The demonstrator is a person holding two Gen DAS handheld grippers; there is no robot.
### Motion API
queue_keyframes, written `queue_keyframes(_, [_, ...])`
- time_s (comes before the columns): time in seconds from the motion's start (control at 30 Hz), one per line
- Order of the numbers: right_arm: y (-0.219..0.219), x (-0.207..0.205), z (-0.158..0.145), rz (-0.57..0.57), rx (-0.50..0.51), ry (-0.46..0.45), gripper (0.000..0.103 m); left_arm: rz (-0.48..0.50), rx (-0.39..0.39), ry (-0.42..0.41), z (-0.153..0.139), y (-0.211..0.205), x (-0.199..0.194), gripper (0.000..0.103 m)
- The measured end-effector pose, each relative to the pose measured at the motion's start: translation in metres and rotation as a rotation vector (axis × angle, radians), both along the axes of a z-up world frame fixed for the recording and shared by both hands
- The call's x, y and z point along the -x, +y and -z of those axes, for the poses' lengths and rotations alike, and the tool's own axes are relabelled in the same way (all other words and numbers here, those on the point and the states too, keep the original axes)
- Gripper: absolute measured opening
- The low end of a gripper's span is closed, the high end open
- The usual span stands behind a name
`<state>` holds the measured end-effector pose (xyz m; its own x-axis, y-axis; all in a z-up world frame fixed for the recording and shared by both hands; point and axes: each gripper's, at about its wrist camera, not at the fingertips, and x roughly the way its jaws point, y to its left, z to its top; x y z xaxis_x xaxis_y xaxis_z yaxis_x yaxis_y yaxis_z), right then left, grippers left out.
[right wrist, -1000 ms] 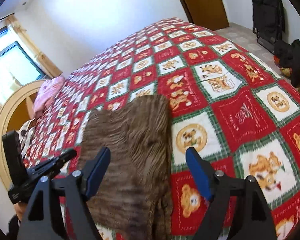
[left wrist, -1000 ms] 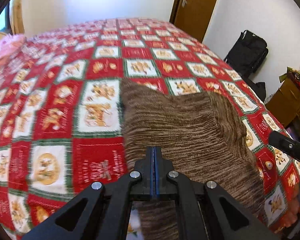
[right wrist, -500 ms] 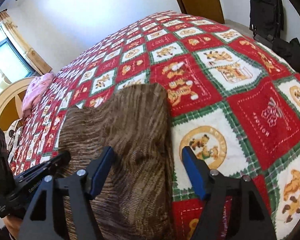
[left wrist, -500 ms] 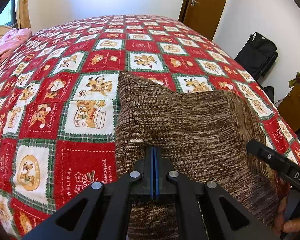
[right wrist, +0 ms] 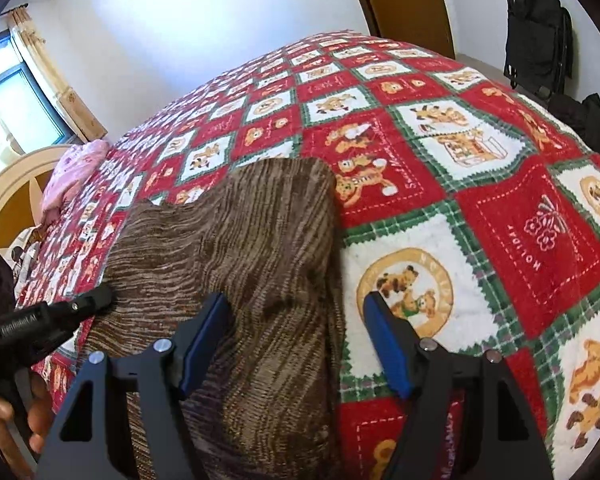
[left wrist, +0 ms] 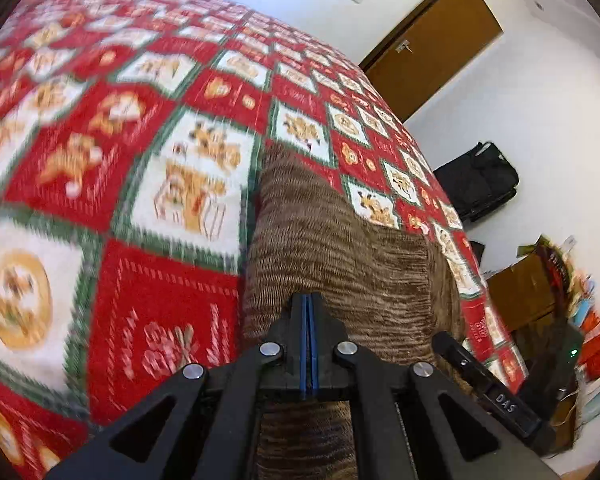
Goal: Fold small clothes
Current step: 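Grasp the folded sweater edge with the left tool while the right tool grasps it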
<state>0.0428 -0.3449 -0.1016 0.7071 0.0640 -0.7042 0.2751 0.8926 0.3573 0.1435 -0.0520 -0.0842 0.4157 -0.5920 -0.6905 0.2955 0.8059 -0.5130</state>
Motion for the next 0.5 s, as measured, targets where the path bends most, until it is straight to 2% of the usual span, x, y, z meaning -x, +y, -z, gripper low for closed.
queue_keyframes(0.07, [0.0,0.001,0.0,0.001,0.0,-0.002,0.074,0.033,-0.086,-0.05,-0.004,-0.016,0.002,0.001])
queue_keyframes(0.13, [0.0,0.002,0.0,0.002,-0.002,-0.007,0.074,0.048,-0.121,-0.076,-0.002,-0.028,0.002,0.001])
queue_keyframes(0.3, [-0.01,0.008,-0.004,0.014,-0.081,-0.053,0.074,0.011,-0.038,-0.04,0.002,-0.02,0.0,0.001])
queue_keyframes(0.4, [-0.02,0.012,-0.009,0.034,-0.15,-0.087,0.074,-0.022,0.012,-0.104,-0.009,-0.006,0.008,0.001])
queue_keyframes(0.5, [-0.023,0.007,-0.014,0.023,-0.192,-0.081,0.074,-0.044,0.052,-0.148,-0.016,-0.002,0.004,0.001])
